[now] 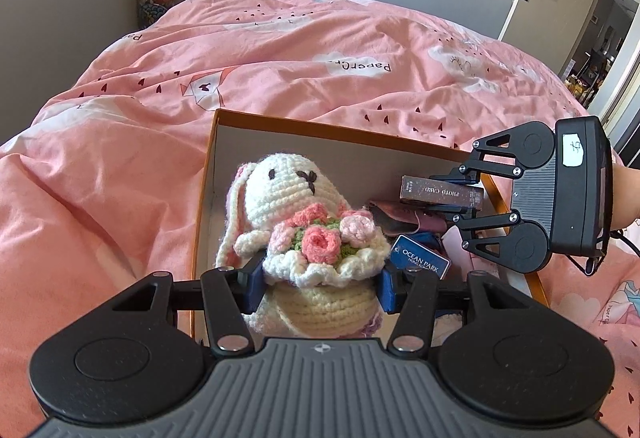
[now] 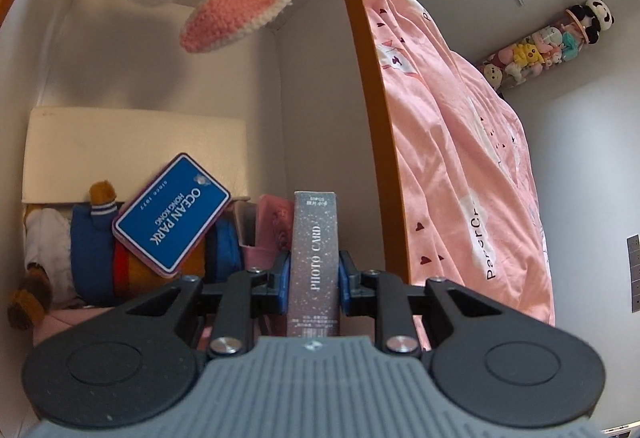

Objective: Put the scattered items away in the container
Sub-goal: 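Carry the bunny and PHOTO CARD box over the shoebox with both grippers, then release the PHOTO CARD box with the right gripper while the left gripper releases the bunny, then withdraw both grippers from the shoebox toward the Vaseline tube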

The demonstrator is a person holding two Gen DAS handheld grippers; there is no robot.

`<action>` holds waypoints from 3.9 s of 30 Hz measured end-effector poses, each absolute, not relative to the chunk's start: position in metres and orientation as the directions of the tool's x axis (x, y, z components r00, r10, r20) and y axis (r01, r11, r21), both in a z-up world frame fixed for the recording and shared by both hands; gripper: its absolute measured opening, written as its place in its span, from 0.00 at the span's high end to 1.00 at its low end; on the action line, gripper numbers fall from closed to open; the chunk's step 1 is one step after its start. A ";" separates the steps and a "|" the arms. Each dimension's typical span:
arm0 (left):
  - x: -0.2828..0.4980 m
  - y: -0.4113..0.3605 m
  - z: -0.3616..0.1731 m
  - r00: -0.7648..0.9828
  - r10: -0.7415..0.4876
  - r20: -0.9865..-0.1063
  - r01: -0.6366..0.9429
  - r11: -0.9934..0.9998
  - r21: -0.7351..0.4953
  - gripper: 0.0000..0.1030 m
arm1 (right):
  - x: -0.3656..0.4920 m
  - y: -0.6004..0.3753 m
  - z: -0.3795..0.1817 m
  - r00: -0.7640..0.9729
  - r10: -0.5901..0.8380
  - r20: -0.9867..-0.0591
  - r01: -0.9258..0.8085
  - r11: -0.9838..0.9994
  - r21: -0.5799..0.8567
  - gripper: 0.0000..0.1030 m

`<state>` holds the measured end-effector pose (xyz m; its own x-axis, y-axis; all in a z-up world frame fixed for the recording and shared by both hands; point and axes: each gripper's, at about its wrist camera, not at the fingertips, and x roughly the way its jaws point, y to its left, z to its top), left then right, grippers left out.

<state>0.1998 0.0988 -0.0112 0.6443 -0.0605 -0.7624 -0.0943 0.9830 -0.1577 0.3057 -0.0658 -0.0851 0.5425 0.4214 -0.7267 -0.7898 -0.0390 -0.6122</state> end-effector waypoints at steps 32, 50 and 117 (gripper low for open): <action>0.216 0.082 -0.022 0.601 -0.019 -0.799 -0.006 1.000 -0.028 0.41 | 0.303 -0.083 -0.056 0.523 0.421 -0.741 -0.850 0.204 -0.485 0.89; 0.235 0.076 -0.065 0.386 -0.035 -0.922 0.031 0.999 -0.025 0.38 | 0.291 -0.098 -0.044 0.523 0.459 -0.718 -0.849 0.358 -0.389 0.89; 0.059 0.070 -0.001 0.695 -0.179 -0.697 0.081 0.982 -0.171 0.40 | 0.154 -0.188 -0.058 0.527 0.428 -0.734 -0.438 0.877 0.197 0.70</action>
